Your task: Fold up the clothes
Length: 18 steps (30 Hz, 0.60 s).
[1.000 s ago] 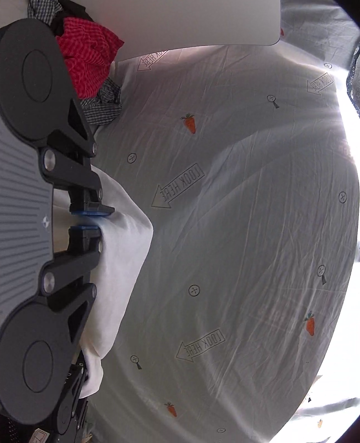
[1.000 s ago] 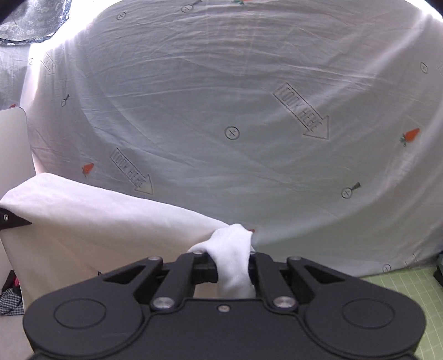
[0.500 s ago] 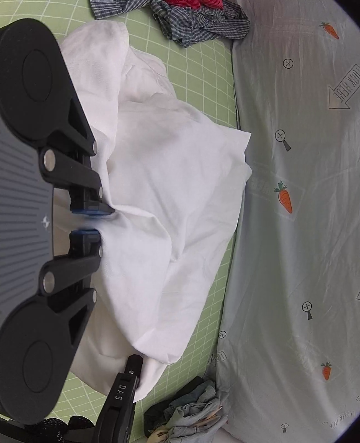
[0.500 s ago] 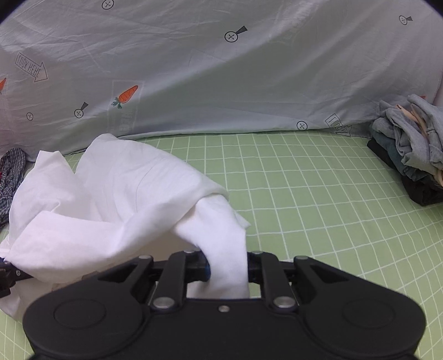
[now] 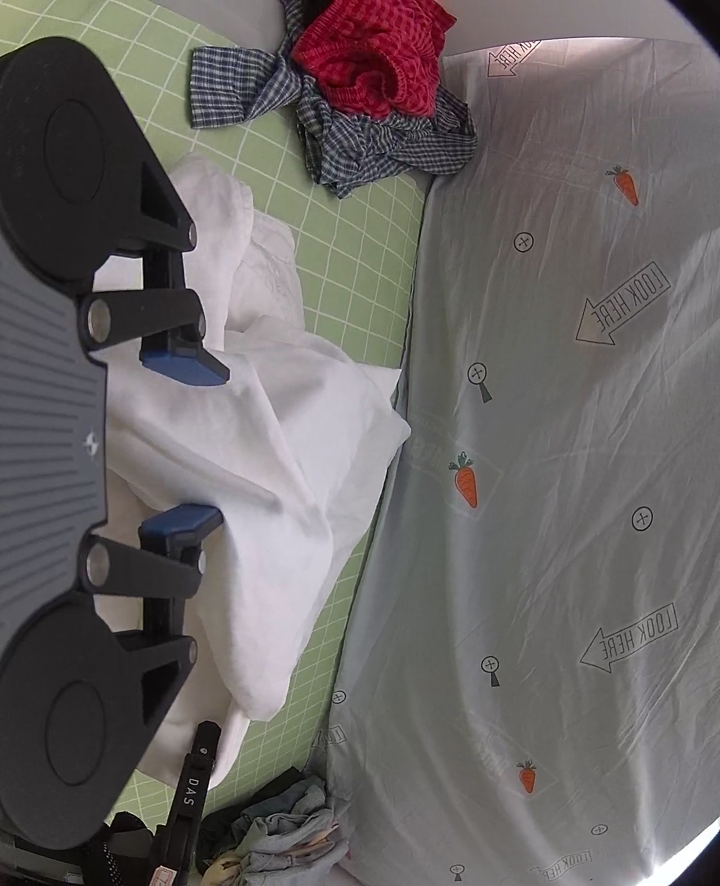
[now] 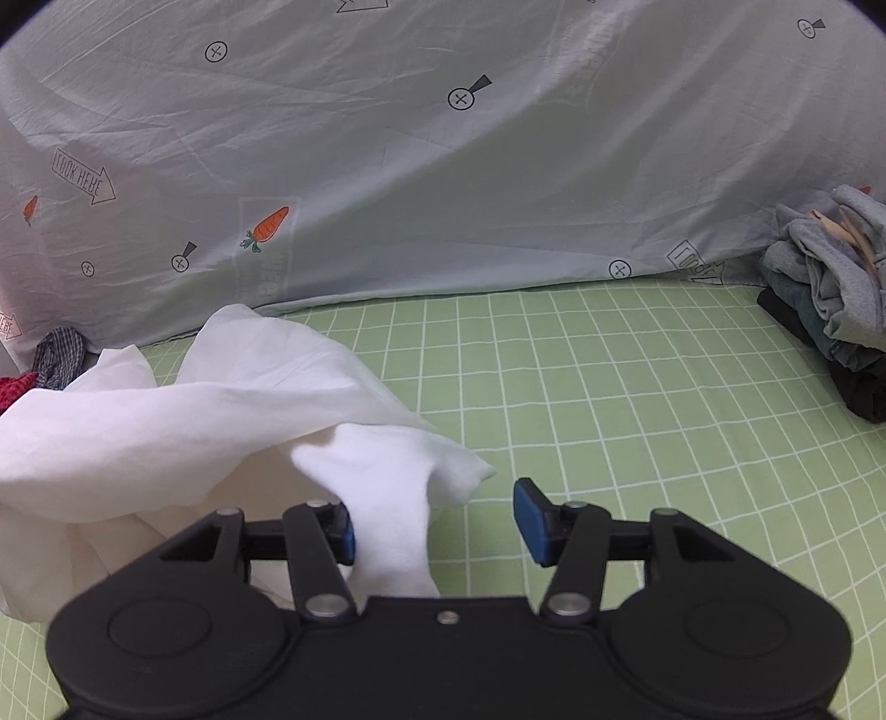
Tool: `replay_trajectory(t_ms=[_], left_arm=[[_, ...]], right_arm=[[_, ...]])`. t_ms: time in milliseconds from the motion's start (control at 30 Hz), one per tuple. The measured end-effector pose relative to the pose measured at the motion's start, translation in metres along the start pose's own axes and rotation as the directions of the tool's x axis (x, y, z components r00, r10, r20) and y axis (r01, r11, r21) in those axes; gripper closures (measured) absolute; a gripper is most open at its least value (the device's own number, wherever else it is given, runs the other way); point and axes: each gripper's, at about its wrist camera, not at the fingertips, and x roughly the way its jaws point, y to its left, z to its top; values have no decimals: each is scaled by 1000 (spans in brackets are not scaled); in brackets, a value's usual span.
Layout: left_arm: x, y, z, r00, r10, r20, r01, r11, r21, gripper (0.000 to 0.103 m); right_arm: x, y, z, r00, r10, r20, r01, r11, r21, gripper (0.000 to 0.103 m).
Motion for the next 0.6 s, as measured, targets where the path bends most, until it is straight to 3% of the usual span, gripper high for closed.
replay_trajectory(t_ms=[167, 300, 433, 600], left_arm=[[-20, 18, 0, 998, 37, 49, -35, 999, -42, 52], [-33, 52, 3, 995, 61, 75, -49, 988, -146, 52], [-18, 70, -4, 986, 169, 5, -166, 974, -155, 52], [10, 92, -22, 982, 153, -111, -177, 950, -258, 52]], right_arm=[[11, -11, -6, 995, -82, -58, 83, 996, 19, 45], [15, -22, -11, 988, -124, -93, 129, 990, 52, 48], [3, -32, -14, 992, -104, -74, 114, 985, 131, 48], [-13, -25, -13, 993, -115, -5, 114, 981, 157, 48]])
